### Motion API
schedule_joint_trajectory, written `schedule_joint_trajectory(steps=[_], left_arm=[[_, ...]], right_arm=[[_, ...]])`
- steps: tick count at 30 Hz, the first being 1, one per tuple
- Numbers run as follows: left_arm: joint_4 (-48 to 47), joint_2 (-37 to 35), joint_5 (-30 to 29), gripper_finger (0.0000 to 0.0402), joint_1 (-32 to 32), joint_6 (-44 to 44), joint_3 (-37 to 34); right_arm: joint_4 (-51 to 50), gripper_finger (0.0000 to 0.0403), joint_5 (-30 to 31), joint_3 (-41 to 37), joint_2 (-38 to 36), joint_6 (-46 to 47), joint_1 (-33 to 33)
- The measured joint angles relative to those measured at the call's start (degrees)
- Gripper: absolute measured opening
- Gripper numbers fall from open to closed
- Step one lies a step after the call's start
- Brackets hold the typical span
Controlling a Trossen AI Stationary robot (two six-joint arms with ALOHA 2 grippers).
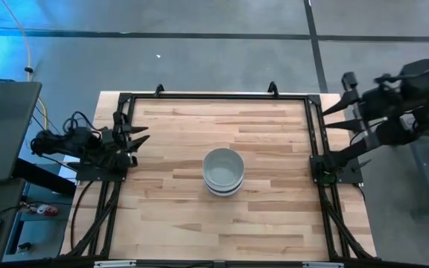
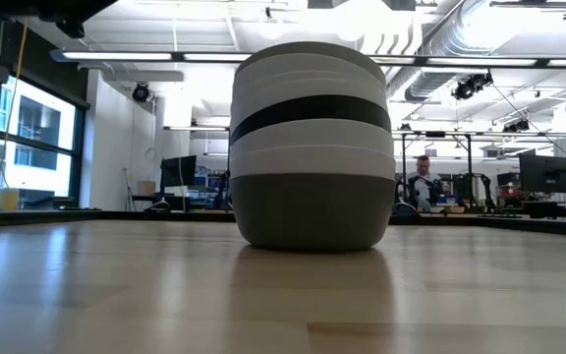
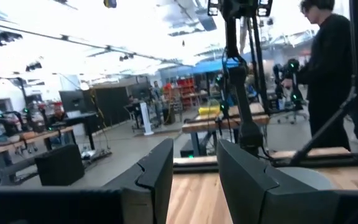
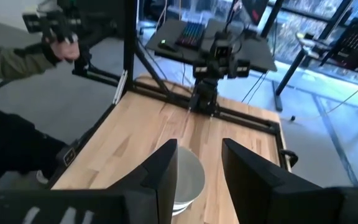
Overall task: Nest bowls inside each other
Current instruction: Return to Home Position
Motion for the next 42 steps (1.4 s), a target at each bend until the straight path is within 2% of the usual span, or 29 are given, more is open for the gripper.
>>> schedule_joint_trajectory(steps=[13, 18, 22, 27, 31, 34, 38, 42], left_arm=[[12.8, -4.9, -4.3, 0.0113, 0.3, 7.7, -7.5], [12.7, -5.8, -2.2, 0.0113, 3.0, 8.9, -7.6], [11.9, -5.8, 1.6, 0.0113, 6.8, 7.6, -7.6], [11.0, -5.8, 6.3, 0.0113, 13.3, 4.8, -7.6], [9.3, -5.8, 15.0, 0.0113, 18.7, -0.3, -7.6], [4.2, -5.8, 20.6, 0.0113, 21.8, -5.3, -7.6], [-3.3, -5.7, 22.8, 0.0113, 23.8, -11.3, -7.6], [-5.7, -5.7, 24.7, 0.0113, 23.9, -14.3, -7.6]], right_arm=[[-0.8, 0.0119, 2.4, 0.0, -4.6, 0.5, 0.0], [-1.8, 0.0119, 2.4, -2.4, -5.6, 1.0, 0.0], [0.2, 0.0119, 2.4, -9.3, -8.7, 1.0, 0.0], [8.8, 0.0119, 2.4, -19.8, -15.4, -0.2, 0.0], [16.3, 0.0119, 2.4, -28.4, -22.0, -0.5, 0.0], [21.5, 0.0119, 2.4, -35.3, -26.2, -0.1, 0.0], [26.8, 0.0119, 2.6, -43.2, -30.8, -0.5, 0.0], [31.6, 0.0119, 5.2, -48.5, -32.8, -1.8, 0.0]])
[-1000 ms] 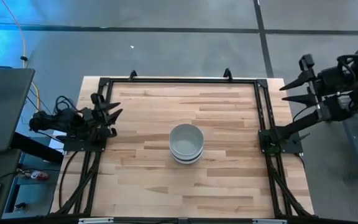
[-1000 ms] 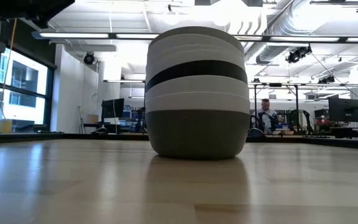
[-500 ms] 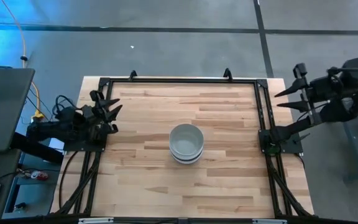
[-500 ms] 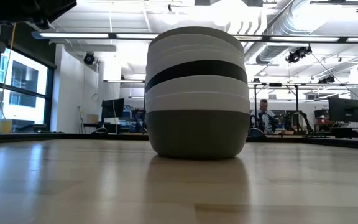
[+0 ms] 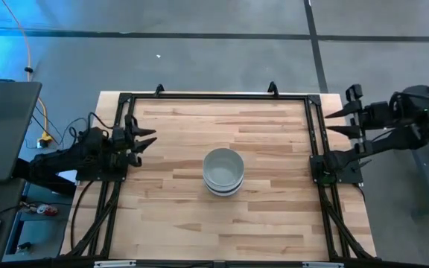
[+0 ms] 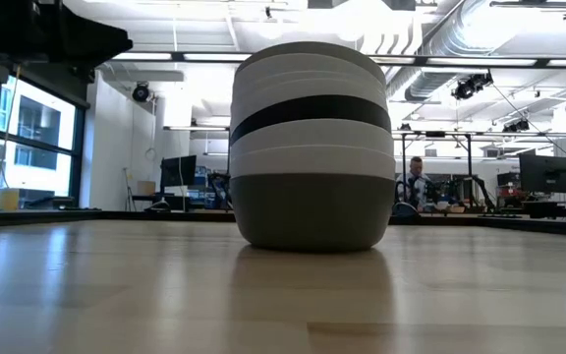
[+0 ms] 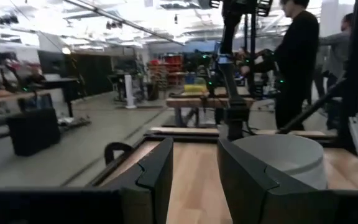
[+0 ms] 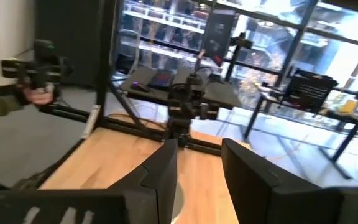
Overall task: Nest bowls inside each other
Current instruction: Return to Home Position
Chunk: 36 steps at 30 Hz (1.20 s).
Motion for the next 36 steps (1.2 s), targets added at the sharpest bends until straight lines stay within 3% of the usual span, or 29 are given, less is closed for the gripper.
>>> schedule_joint_trajectory(steps=[6, 12, 21, 31, 36], left_arm=[[-0.1, 0.0, 0.1, 0.0113, -1.5, -2.8, -1.0], [8.1, 0.0, -0.3, 0.0113, -4.1, -4.7, -9.0], [9.2, 0.6, -2.6, 0.0113, -5.2, -4.8, -8.7], [7.0, 0.6, -2.9, 0.0113, -5.2, -5.3, -8.7], [6.9, 0.6, -3.1, 0.0113, -5.2, -5.4, -8.7]], right_arm=[[4.1, 0.0119, 0.4, -2.7, -0.1, -1.1, 0.0], [5.1, 0.0119, 0.4, -2.8, 0.1, -0.2, 0.0], [7.1, 0.0119, 1.1, -3.2, 0.3, 2.3, 0.0], [10.4, 0.0119, 2.0, -12.6, 0.2, 7.9, 0.0], [17.9, 0.0119, 2.0, -19.0, -0.4, 12.2, 0.0]])
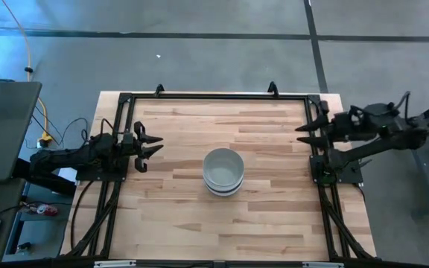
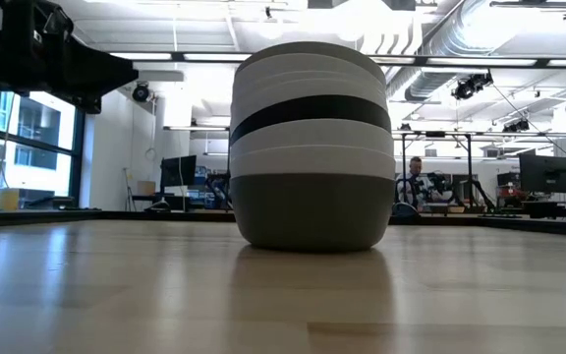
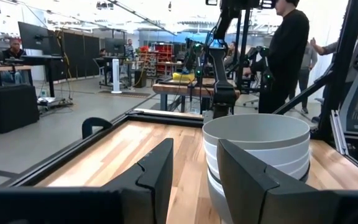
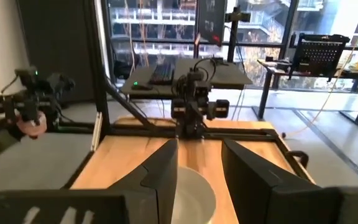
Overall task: Nest bowls inside each other
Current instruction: Return to Home Position
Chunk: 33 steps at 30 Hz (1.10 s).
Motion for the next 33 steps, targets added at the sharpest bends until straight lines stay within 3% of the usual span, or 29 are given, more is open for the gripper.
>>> schedule_joint_trajectory(steps=[3, 9, 15, 19, 28, 33], left_arm=[[0.0, 0.0, -0.1, 0.0113, 0.0, 0.0, 0.0], [-0.5, 0.0, -0.1, 0.0113, 0.0, -0.4, 0.0], [-1.3, 0.0, -0.2, 0.0113, 0.0, -0.4, 0.0], [-1.3, 0.0, -0.5, 0.0113, 0.0, -0.3, 0.0], [-1.3, 0.0, -0.7, 0.0113, 0.0, -0.4, 0.0], [-1.3, 0.0, -0.7, 0.0113, 0.0, -0.4, 0.0]], right_arm=[[1.1, 0.0119, 1.2, -3.2, -1.6, 0.2, 0.0], [0.5, 0.0119, 10.7, -7.1, -10.2, 2.9, 0.0], [2.7, 0.0119, 11.1, -10.9, -18.1, 3.5, 0.0], [0.3, 0.0119, 11.4, -12.7, -19.6, 3.8, 0.0], [-4.6, 0.0119, 20.2, -12.9, -23.6, 0.2, 0.0], [-8.4, 0.0119, 19.0, -12.8, -26.5, -1.0, 0.0]])
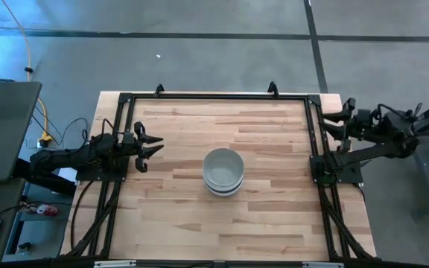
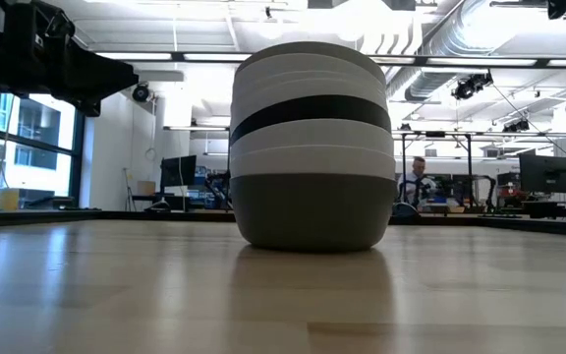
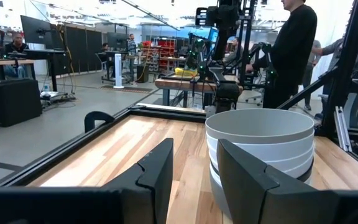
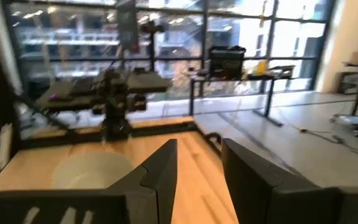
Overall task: Nest bowls inside each other
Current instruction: Return to Home Position
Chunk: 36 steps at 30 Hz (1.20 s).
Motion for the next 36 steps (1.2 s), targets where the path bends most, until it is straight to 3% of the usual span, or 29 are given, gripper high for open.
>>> schedule_joint_trajectory(steps=[5, 11, 19, 36], left_arm=[[0.0, 0.0, 0.0, 0.0113, 0.0, 0.0, 0.0], [0.0, 0.0, 0.0, 0.0113, 0.0, -0.5, 0.0], [0.2, 0.2, -1.1, 0.0113, 0.0, -0.5, 0.1], [-0.5, 0.2, -1.2, 0.0113, 0.0, -0.5, 0.1]], right_arm=[[0.1, 0.0119, -7.0, -3.2, -2.0, -1.9, 0.0], [12.1, 0.0119, -8.7, -13.5, -7.1, -9.1, 0.0], [31.3, 0.0119, -19.2, -23.5, -7.0, -16.2, 0.0], [55.2, 0.0119, -19.8, -40.6, -7.0, -18.0, 0.0]])
